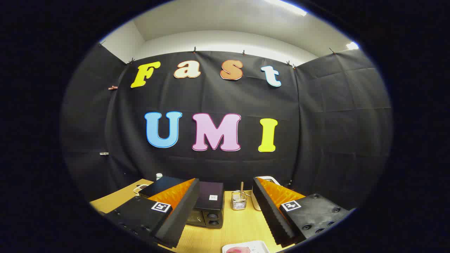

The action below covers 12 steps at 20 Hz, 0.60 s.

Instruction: Open the toaster oven, put the food inside, and close the toaster oven door.

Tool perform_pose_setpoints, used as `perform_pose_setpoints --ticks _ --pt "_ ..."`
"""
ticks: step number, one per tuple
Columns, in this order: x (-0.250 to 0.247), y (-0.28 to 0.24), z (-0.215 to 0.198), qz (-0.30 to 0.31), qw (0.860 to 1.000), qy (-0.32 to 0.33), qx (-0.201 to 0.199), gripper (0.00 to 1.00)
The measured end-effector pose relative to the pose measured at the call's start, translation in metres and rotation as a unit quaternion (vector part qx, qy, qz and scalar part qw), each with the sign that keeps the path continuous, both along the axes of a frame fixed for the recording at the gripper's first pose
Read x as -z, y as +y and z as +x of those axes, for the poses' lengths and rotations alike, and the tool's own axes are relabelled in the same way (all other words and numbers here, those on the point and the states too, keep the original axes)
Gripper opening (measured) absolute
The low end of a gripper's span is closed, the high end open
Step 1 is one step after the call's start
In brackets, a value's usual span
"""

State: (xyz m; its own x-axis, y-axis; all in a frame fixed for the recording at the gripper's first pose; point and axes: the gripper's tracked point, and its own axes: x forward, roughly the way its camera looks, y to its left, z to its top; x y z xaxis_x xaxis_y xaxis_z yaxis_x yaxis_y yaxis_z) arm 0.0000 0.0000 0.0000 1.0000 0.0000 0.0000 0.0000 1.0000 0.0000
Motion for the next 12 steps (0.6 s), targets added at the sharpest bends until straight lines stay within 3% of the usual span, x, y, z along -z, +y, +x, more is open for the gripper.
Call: perform_pose_setpoints --ticks 5,12 --pt "0.007 0.010 0.003 0.019 1.000 0.008 -0.008 0.98" --pt "0.026 0.010 -0.003 0.037 0.999 0.027 0.013 0.98"
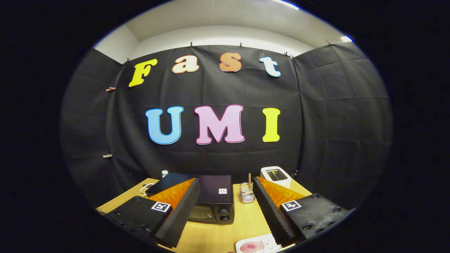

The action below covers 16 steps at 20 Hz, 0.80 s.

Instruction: Open the toaster oven, put the food inside, and close the toaster oven door.

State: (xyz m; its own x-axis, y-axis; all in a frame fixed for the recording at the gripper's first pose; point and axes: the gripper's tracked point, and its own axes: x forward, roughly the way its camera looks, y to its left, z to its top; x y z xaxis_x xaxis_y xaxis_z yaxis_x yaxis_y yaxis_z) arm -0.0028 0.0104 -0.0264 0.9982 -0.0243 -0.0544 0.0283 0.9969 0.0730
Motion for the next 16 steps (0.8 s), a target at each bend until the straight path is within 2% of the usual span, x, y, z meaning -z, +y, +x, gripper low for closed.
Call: perform_pose_setpoints --ticks 16 --pt "0.014 0.029 0.006 -0.006 1.000 0.012 -0.015 0.98"
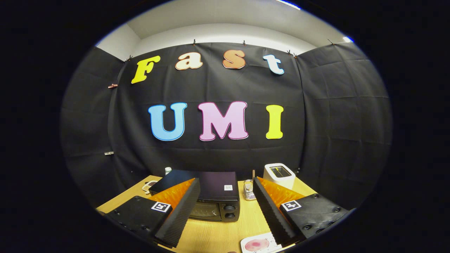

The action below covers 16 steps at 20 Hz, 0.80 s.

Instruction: Open the toaster oven, put the food inside, and close the toaster oven door.

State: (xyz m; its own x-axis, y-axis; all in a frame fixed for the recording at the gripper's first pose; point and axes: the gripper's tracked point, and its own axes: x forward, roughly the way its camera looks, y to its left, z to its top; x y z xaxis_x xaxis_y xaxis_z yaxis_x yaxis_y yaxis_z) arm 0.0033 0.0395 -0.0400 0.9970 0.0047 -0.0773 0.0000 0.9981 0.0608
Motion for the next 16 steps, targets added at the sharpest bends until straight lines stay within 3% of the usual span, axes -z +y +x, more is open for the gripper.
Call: perform_pose_setpoints --ticks 16 --pt "0.082 0.098 0.070 0.029 0.994 0.105 -0.020 0.99"
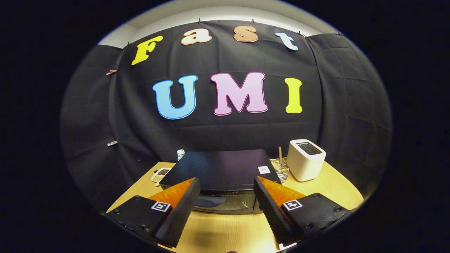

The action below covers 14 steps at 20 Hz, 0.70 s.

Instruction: Open the toaster oven, put the food inside, and close the toaster oven door.

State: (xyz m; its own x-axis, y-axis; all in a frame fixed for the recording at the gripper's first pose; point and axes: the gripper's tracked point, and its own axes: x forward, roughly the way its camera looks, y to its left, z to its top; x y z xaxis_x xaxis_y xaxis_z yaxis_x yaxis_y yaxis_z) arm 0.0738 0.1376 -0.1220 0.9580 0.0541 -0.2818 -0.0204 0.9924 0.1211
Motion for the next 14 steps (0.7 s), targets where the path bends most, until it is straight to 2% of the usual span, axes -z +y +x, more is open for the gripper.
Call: perform_pose_setpoints --ticks 14 --pt "0.087 0.057 0.047 -0.053 0.996 0.068 -0.008 0.99"
